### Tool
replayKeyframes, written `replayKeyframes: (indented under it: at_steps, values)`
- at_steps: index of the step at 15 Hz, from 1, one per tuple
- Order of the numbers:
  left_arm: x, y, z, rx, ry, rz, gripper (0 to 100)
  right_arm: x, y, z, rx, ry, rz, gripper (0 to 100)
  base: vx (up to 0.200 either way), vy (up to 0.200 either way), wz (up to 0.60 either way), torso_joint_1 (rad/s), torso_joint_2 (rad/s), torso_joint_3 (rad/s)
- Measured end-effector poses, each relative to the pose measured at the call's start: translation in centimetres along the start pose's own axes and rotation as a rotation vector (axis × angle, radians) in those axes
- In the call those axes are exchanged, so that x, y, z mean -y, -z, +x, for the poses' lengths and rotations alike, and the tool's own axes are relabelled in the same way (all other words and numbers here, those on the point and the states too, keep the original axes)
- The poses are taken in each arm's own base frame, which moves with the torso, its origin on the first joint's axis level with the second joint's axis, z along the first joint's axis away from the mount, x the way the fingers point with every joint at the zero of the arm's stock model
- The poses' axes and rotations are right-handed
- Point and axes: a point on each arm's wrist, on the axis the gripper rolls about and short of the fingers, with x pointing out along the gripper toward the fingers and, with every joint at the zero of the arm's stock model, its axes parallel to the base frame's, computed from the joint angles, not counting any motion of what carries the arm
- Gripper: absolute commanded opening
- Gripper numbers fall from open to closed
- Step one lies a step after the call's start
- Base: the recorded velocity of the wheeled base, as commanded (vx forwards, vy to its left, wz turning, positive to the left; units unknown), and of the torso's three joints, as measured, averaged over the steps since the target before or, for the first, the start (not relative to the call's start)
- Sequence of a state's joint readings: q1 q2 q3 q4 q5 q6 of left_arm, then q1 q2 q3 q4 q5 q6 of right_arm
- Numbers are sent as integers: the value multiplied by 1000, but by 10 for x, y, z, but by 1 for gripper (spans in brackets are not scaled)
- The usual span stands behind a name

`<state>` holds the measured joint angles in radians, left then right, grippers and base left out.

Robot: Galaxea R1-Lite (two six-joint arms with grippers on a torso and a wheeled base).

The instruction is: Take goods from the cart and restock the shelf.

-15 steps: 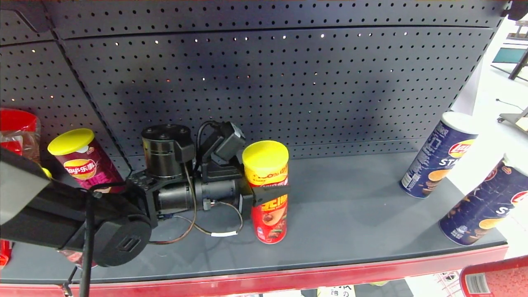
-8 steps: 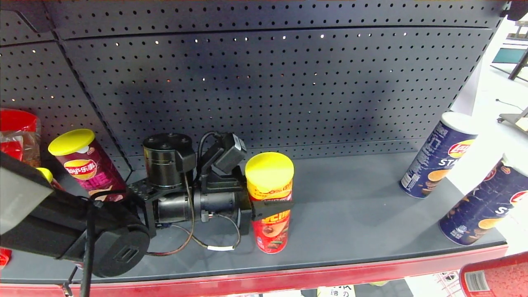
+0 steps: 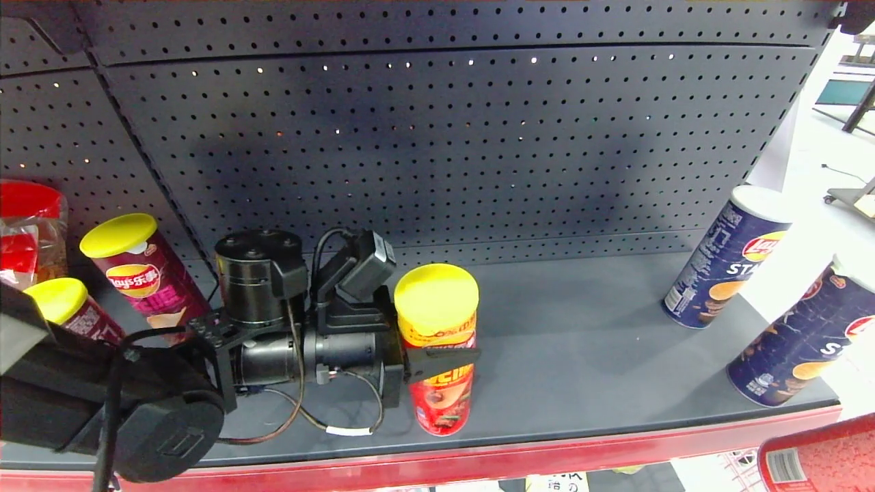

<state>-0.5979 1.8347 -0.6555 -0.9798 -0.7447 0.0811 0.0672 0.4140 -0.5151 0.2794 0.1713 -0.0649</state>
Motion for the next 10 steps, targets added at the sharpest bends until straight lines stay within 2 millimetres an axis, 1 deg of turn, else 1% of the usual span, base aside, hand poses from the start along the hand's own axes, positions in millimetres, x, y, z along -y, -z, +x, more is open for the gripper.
replayKeyframes:
  at_steps: [10]
  values:
    - [4, 0, -3, 7, 21, -5, 0, 1, -1, 4, -19, -1, 2, 0, 0, 0, 0, 0, 0, 0]
